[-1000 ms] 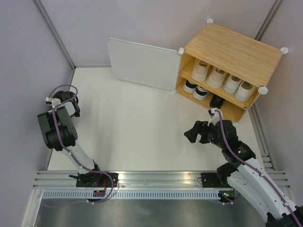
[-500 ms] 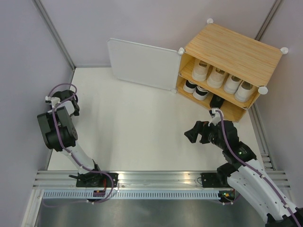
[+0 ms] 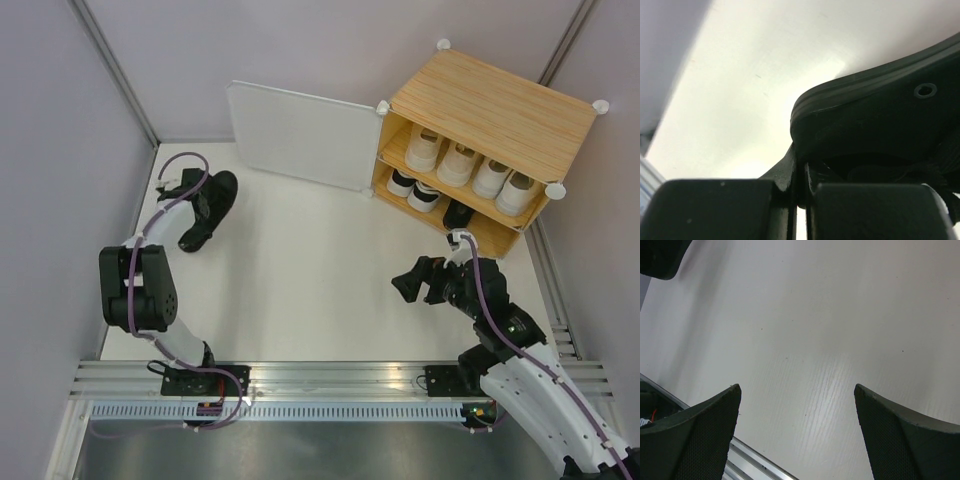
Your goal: Place and organize the shoes in the shoe cabinet
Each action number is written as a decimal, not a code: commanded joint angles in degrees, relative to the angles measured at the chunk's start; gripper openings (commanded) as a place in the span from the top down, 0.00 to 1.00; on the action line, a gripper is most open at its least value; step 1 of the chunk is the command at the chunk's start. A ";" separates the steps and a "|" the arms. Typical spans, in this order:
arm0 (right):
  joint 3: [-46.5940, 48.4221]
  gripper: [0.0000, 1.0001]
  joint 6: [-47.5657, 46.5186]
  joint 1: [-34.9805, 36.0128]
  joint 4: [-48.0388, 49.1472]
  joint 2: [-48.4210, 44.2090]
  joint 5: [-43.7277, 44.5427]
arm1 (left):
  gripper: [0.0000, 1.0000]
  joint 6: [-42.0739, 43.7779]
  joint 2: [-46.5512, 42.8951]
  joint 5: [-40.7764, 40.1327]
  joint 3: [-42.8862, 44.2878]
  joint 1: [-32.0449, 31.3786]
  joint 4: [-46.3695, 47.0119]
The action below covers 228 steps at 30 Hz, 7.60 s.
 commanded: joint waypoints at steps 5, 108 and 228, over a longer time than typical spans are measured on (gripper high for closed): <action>3.14 0.03 0.56 0.19 -1.26 -1.75 2.58 | 0.98 -10.91 -7.83 20.91 3.74 -17.05 -2.00; 24.59 0.99 13.04 30.78 -7.23 53.54 37.83 | 0.00 4.19 -40.09 32.45 -17.61 -8.39 4.15; 9.21 0.26 8.90 -23.63 0.67 36.65 32.72 | 0.00 4.46 -41.41 35.18 -18.40 -8.39 5.29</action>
